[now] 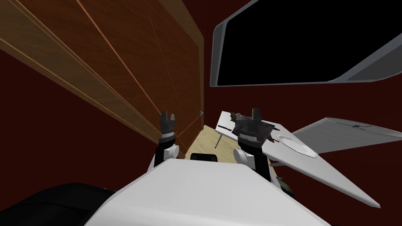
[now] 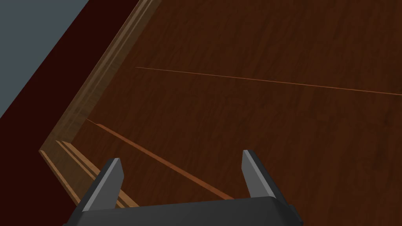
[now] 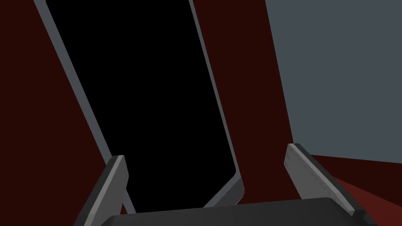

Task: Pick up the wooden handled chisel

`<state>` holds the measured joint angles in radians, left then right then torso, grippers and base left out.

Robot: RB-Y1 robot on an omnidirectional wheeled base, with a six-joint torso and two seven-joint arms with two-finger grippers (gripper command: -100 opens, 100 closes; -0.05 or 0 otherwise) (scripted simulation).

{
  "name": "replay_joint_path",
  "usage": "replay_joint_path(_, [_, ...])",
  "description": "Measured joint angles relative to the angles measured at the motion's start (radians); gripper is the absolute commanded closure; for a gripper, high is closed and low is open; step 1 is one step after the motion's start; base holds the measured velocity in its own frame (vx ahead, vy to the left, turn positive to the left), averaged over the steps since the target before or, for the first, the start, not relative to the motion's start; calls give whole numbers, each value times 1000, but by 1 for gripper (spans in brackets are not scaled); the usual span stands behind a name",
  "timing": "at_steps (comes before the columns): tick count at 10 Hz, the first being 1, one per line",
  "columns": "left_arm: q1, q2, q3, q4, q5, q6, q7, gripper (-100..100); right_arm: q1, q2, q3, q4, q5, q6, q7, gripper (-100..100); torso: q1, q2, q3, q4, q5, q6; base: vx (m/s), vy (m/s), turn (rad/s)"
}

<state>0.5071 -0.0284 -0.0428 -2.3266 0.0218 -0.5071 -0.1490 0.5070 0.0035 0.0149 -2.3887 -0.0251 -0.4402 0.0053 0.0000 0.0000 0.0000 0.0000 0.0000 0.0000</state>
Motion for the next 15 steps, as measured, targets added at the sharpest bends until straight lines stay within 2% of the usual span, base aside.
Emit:
replay_joint_path(10, [0, 0, 0, 0, 0, 0, 0, 0, -30, -263, -29, 91, 44, -99, 23, -100, 1, 0, 0, 0, 0, 0, -5, 18, 95])
replay_joint_path(15, [0, 0, 0, 0, 0, 0, 0, 0, -46, -398, -44, 162, 70, -155, 31, -100, 1, 0, 0, 0, 0, 0, 3, 15, 95])
